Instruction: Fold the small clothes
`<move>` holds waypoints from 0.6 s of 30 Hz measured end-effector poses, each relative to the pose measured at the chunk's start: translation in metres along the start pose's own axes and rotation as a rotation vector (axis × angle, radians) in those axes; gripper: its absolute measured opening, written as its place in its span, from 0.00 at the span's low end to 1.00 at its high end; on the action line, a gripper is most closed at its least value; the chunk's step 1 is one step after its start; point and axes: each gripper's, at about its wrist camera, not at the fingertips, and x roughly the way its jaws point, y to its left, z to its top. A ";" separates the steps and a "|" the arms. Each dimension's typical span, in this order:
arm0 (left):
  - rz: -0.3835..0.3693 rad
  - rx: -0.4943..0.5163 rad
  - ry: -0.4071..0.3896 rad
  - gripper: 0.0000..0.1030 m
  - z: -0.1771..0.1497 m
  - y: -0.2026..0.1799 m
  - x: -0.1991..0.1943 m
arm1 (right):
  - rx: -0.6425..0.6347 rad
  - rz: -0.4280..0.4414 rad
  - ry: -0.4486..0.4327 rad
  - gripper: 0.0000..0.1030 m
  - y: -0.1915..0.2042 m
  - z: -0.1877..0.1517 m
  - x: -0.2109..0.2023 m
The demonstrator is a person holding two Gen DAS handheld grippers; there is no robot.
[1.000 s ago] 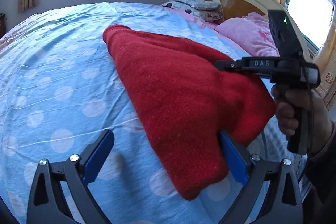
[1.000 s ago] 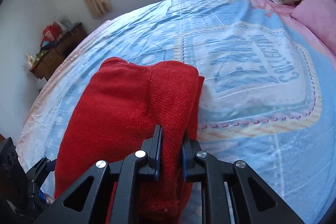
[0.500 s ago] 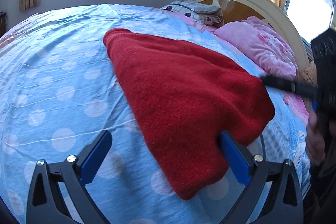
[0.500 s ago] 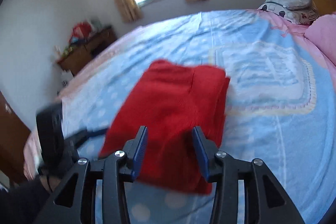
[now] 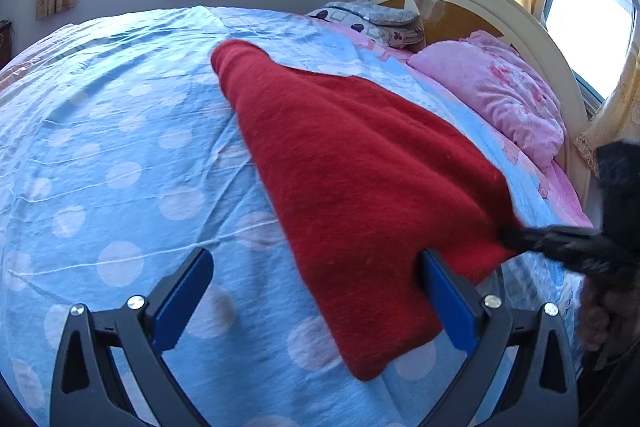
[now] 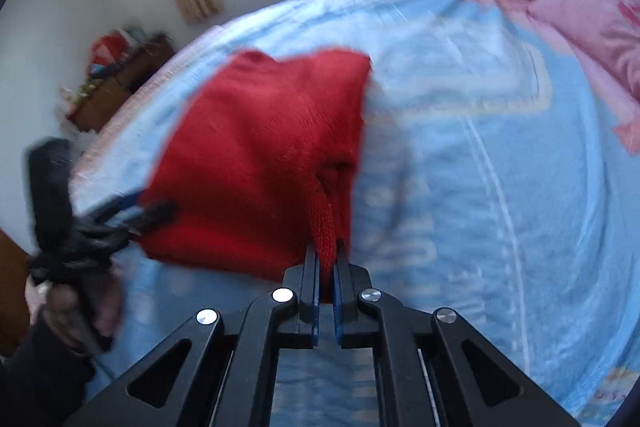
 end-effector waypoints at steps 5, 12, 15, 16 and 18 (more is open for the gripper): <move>0.010 -0.007 -0.040 1.00 0.000 0.001 -0.008 | 0.002 0.011 0.000 0.05 0.002 0.006 -0.003; 0.011 -0.015 -0.030 1.00 0.001 0.002 -0.003 | -0.096 -0.138 -0.229 0.42 0.027 0.028 -0.048; 0.026 -0.015 -0.055 1.00 0.002 0.000 -0.009 | -0.168 -0.013 -0.223 0.42 0.055 0.045 -0.040; 0.019 -0.022 -0.081 1.00 0.004 0.001 -0.014 | -0.193 0.027 -0.216 0.42 0.063 0.049 -0.034; 0.023 -0.057 -0.131 1.00 0.009 0.006 -0.023 | -0.233 0.061 -0.180 0.42 0.075 0.056 -0.016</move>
